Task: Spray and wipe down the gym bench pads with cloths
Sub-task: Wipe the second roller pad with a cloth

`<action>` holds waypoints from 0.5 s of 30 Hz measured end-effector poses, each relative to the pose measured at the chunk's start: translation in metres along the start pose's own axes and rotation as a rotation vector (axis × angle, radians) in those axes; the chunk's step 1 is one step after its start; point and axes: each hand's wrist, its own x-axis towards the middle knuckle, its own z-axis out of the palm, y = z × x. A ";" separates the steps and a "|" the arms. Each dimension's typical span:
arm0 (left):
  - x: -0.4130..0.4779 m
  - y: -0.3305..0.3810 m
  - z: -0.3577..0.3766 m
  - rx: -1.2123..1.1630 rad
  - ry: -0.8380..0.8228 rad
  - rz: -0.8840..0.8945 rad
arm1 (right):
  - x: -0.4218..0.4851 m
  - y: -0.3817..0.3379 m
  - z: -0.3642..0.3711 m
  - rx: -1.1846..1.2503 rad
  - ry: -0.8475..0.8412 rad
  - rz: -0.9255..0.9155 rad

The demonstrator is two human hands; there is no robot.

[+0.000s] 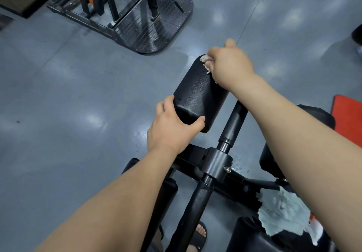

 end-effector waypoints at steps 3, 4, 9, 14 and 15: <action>-0.001 0.000 0.000 0.011 -0.003 0.009 | -0.013 0.000 0.002 -0.110 -0.017 -0.023; -0.002 0.000 -0.001 0.016 -0.002 0.014 | -0.018 0.001 0.002 -0.142 -0.011 -0.035; -0.004 0.000 -0.003 0.030 -0.012 0.024 | -0.030 0.001 0.000 -0.153 0.028 -0.045; -0.008 0.002 -0.007 0.089 -0.065 0.024 | -0.033 -0.004 -0.005 -0.110 0.012 -0.005; -0.010 0.002 -0.009 0.119 -0.081 0.025 | -0.034 -0.003 -0.006 -0.105 0.012 0.003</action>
